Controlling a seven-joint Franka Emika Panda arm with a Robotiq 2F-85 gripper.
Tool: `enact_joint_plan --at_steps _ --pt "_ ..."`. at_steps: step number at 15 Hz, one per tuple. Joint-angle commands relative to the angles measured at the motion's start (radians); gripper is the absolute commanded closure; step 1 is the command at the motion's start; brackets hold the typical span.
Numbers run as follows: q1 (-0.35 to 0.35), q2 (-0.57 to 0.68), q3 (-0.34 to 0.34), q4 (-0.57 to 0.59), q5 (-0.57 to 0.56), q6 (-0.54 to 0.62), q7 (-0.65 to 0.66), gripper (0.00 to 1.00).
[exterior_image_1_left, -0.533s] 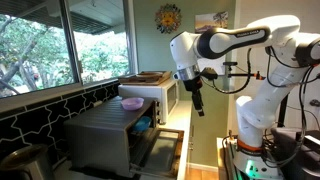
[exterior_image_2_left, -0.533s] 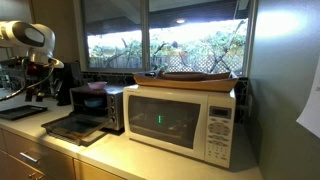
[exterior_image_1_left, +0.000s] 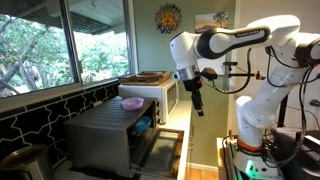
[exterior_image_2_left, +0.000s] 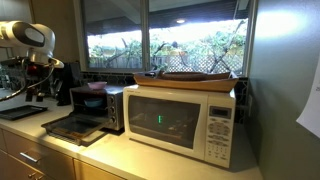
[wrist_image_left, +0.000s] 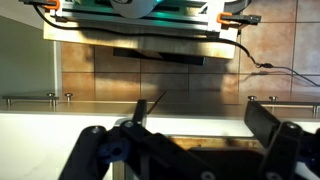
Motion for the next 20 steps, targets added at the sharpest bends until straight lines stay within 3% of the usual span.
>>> enact_joint_plan --at_steps 1,13,14,20 --pt "-0.001 -0.025 -0.027 -0.068 0.105 0.163 0.025 0.0" --pt "-0.058 -0.078 -0.137 -0.349 0.38 0.669 0.118 0.0" --pt "-0.057 -0.033 -0.139 -0.28 0.32 0.601 0.083 0.0" --pt "-0.057 -0.03 -0.139 -0.279 0.324 0.614 0.084 0.0"
